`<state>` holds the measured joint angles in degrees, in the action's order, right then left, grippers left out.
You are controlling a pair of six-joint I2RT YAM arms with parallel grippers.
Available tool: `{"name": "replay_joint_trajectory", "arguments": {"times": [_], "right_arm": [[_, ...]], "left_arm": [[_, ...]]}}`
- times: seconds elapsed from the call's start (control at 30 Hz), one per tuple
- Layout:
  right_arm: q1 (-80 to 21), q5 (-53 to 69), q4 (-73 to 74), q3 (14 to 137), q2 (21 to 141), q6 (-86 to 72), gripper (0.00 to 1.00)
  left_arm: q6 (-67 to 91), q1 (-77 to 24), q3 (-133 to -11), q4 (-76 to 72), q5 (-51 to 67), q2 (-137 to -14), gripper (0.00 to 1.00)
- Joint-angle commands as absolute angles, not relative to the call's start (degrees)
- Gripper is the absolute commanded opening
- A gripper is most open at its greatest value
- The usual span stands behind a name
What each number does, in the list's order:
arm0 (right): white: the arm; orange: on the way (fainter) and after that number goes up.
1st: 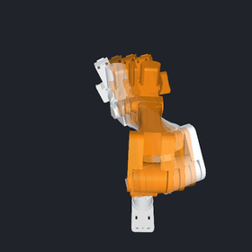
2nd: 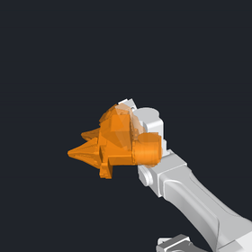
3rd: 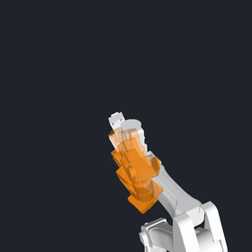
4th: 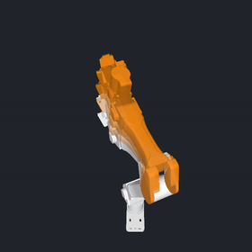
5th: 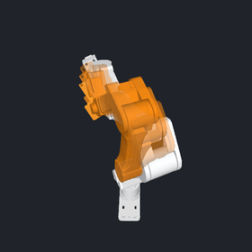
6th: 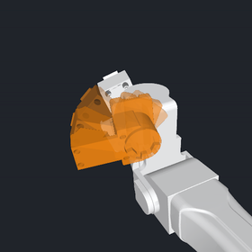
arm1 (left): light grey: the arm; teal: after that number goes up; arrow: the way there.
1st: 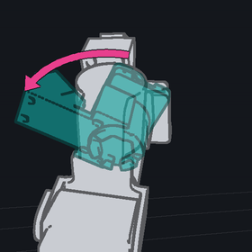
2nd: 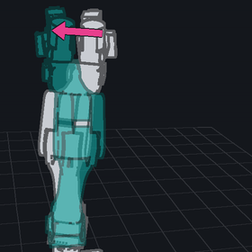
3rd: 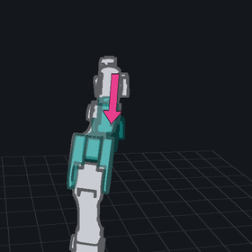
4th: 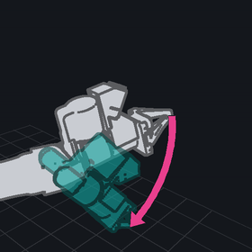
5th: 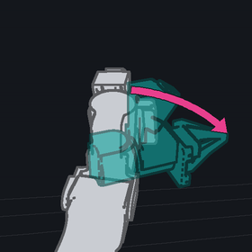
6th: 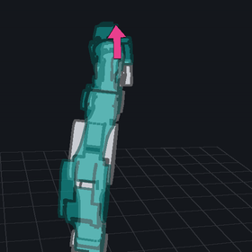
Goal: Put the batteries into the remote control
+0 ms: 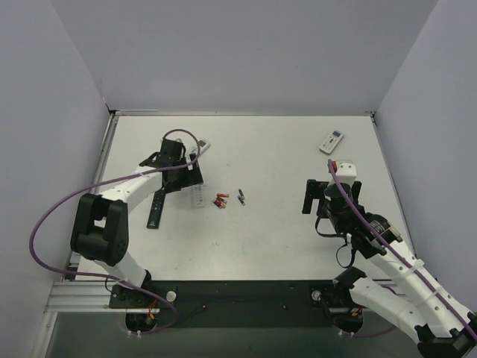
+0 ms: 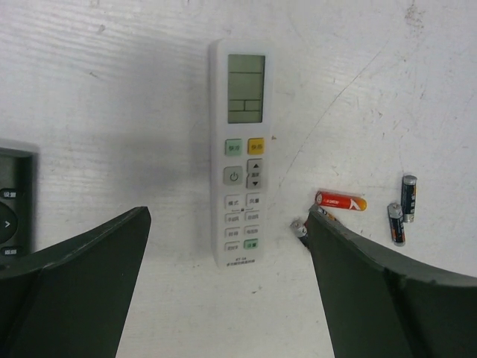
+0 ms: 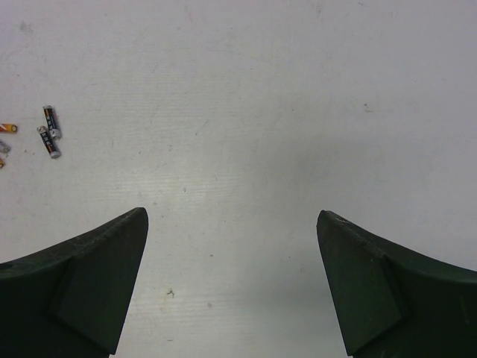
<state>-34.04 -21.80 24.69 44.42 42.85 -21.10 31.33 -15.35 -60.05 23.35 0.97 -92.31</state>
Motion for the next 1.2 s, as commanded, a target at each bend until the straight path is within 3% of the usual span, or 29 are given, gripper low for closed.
{"name": "replay_joint_trajectory", "arguments": {"times": [0.0,0.33,0.57,0.6,0.77,0.83,0.97,1.17], "right_arm": [[-33.5,-23.6,25.6,44.5,42.6,-22.4,0.90],[-32.7,-23.4,25.6,43.4,43.2,-22.9,0.90],[-32.6,-22.6,25.5,43.1,43.2,-23.5,0.89],[-32.6,-22.4,25.5,43.1,43.3,-23.6,0.89],[-32.6,-20.5,25.4,43.6,44.1,-24.2,0.89],[-32.5,-19.0,24.8,43.7,44.1,-23.8,0.89],[-32.4,-11.5,22.2,43.4,43.8,-23.4,0.89],[-32.6,3.7,12.8,42.3,45.5,-24.3,0.87]], "left_arm": [[31.1,-18.4,-66.0,25.0,-6.5,-95.6,0.97],[30.1,-22.9,-73.3,27.4,-12.7,-106.5,0.86],[29.8,-23.9,-73.2,27.8,-13.6,-108.6,0.65],[29.7,-24.1,-73.0,27.8,-13.4,-108.8,0.56],[30.5,-24.2,-71.9,27.1,-11.4,-108.5,0.36],[30.8,-24.1,-71.0,26.8,-10.3,-106.5,0.19],[31.6,-23.3,-66.0,22.7,-6.8,-99.9,0.04],[34.1,-22.2,-57.1,9.4,4.7,-85.4,0.00]]}}
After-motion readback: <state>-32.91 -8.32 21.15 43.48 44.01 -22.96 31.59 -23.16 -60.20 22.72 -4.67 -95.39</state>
